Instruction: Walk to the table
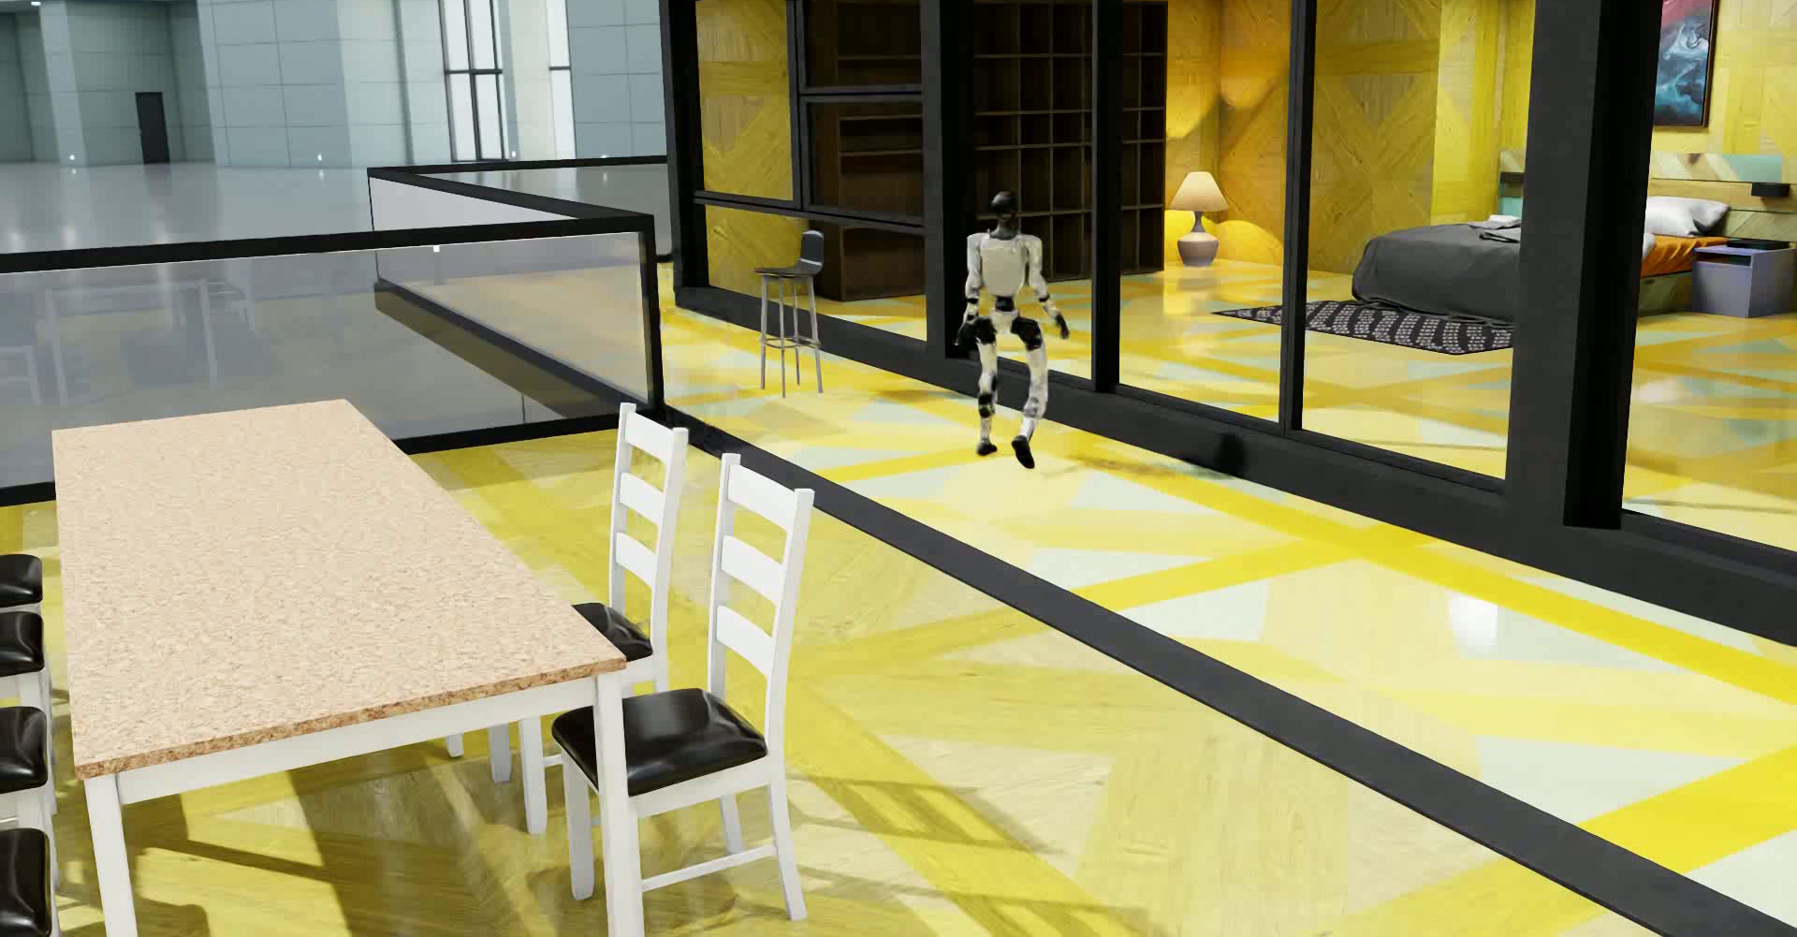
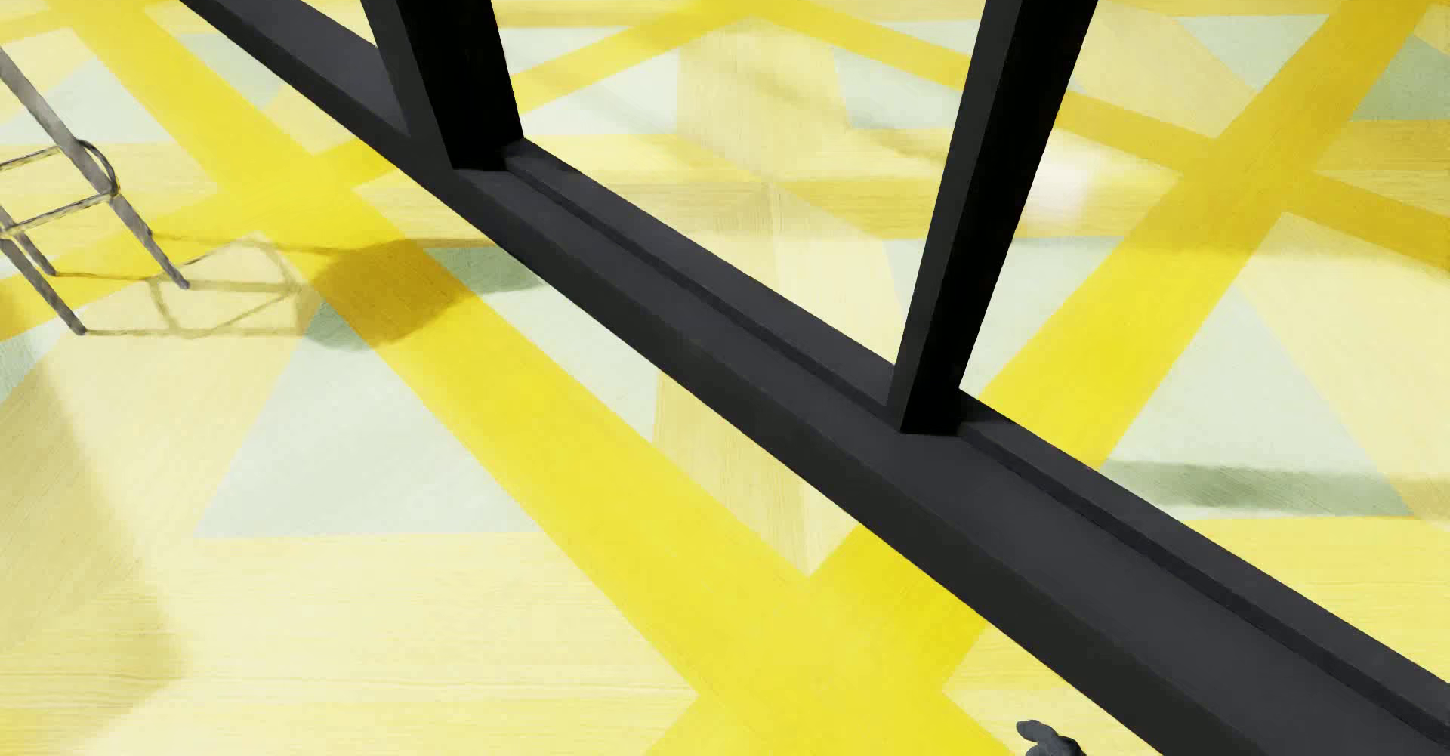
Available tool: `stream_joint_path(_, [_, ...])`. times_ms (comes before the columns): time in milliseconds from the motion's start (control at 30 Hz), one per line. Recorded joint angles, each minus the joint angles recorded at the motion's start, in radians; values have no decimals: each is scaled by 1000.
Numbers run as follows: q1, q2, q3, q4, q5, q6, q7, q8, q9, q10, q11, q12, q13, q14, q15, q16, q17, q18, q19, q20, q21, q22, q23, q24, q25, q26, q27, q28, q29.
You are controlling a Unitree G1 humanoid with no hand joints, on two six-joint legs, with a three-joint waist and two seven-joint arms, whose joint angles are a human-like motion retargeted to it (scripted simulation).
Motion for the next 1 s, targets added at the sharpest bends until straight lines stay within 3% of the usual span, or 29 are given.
stream_joint_path(33, [31, -94, -7, -18, -45, -17, 9, -9, -1, -18, 133, -56, 17, -19, 34, 5, 11, 9, -14, -1, -34, -16, 78, -15, 5, -10, 48, 29, 14])
stream_joint_path(67, [59, -181, -18, -34, -73, -32, 7, -21, -3, -36, 218, -128, 48, -35, -8, 17, 9, 16, -30, 4, -28, -19, 130, -40, -20, -19, 55, 52, 50])
stream_joint_path(133, [111, -316, -51, -58, -97, -58, -18, -64, -8, -71, 246, -284, 148, -63, -63, 48, -1, 23, -58, 2, 45, -17, 154, -82, -131, -20, -14, 78, 116])
stream_joint_path(167, [136, -361, -69, -66, -98, -66, -33, -93, -12, -85, 187, -351, 204, -78, -73, 62, 8, 26, -60, -2, 44, -26, 131, -94, -153, -15, -50, 86, 129])
stream_joint_path(200, [158, -392, -86, -71, -91, -73, -43, -129, -17, -97, 78, -404, 253, -94, -91, 74, 29, 30, -66, -4, 12, -49, 103, -110, -139, -8, -73, 99, 137])
stream_joint_path(267, [197, -388, -111, -76, -62, -83, -48, -234, -30, -110, -276, -468, 321, -133, -115, 96, 74, 36, -53, -8, -70, -136, 68, -165, -75, -6, -82, 144, 148])
stream_joint_path(300, [217, -353, -116, -77, -41, -86, -44, -312, -35, -107, -473, -480, 340, -159, -84, 108, 84, 37, -49, -11, -80, -189, 68, -210, -70, -14, -79, 172, 156])
stream_joint_path(367, [240, -279, -109, -71, -35, -84, -17, -527, -43, -47, -648, -471, 349, -220, -39, 144, 69, 37, -174, -22, -24, -286, 92, -316, -136, -33, -83, 211, 192])
stream_joint_path(400, [234, -264, -105, -61, -28, -77, 3, -543, -43, 23, -630, -448, 335, -233, -80, 164, 53, 32, -188, -21, 18, -331, 108, -365, -186, -33, -92, 222, 217])
stream_joint_path(467, [153, -252, -99, -15, 17, -50, 52, -491, -35, 283, -578, -363, 284, -146, -133, 182, 41, 25, -171, 3, 57, -394, 112, -432, -254, -10, -98, 249, 232])
stream_joint_path(533, [-12, -229, -93, 50, 81, -11, 74, -449, -23, 639, -560, -268, 248, 15, -176, 170, 64, -9, -157, 24, 38, -382, 34, -457, -240, 39, -122, 235, 190])
stream_joint_path(600, [-144, -197, -80, 83, 147, 30, 63, -376, -14, 853, -586, -184, 226, 38, -190, 159, 76, -36, -143, 1, 27, -291, -95, -419, -160, 69, -190, 171, 131])
stream_joint_path(633, [-188, -178, -71, 76, 176, 48, 47, -323, -11, 882, -609, -146, 213, 8, -186, 157, 79, -22, -133, -18, 22, -225, -153, -374, -111, 67, -218, 124, 102])
stream_joint_path(700, [-226, -142, -50, 24, 216, 75, -22, -201, -11, 788, -664, -83, 191, -42, -171, 138, 84, -51, -106, -51, 12, -73, -239, -270, -37, 46, -253, 3, 59])
stream_joint_path(767, [-173, -146, -26, -103, 243, 87, -233, -63, -15, 520, -660, -34, 176, -90, -179, 119, 75, -103, -79, -58, 40, 56, -302, -184, -11, -14, -281, -154, 57])
stream_joint_path(800, [-101, -155, -15, -169, 258, 86, -406, 14, -17, 345, -654, -6, 166, -80, -183, 110, 65, -107, -70, -45, 56, 81, -318, -150, -16, -47, -287, -219, 70])
stream_joint_path(833, [-24, -168, -11, -184, 278, 82, -526, 86, -17, 208, -642, 21, 155, -95, -187, 98, 58, -85, -66, -30, 69, 82, -323, -118, -23, -69, -283, -255, 80])
stream_joint_path(867, [27, -196, -16, -145, 303, 73, -521, 150, -13, 116, -601, 43, 143, -139, -193, 85, 54, -66, -65, -15, 77, 66, -318, -90, -32, -78, -270, -250, 82])
stream_joint_path(933, [75, -322, -36, -69, 348, 39, -369, 262, 6, -30, -416, 60, 132, -145, -155, 59, 46, -51, -47, -5, 70, 20, -308, -49, -54, -73, -216, -149, 64])
stream_joint_path(1000, [79, -491, -51, -38, 361, -5, -234, 242, 26, -55, -187, 25, 174, -147, -36, 95, 55, -58, 76, -15, 32, 21, -292, -22, -35, -46, -171, -36, 38])
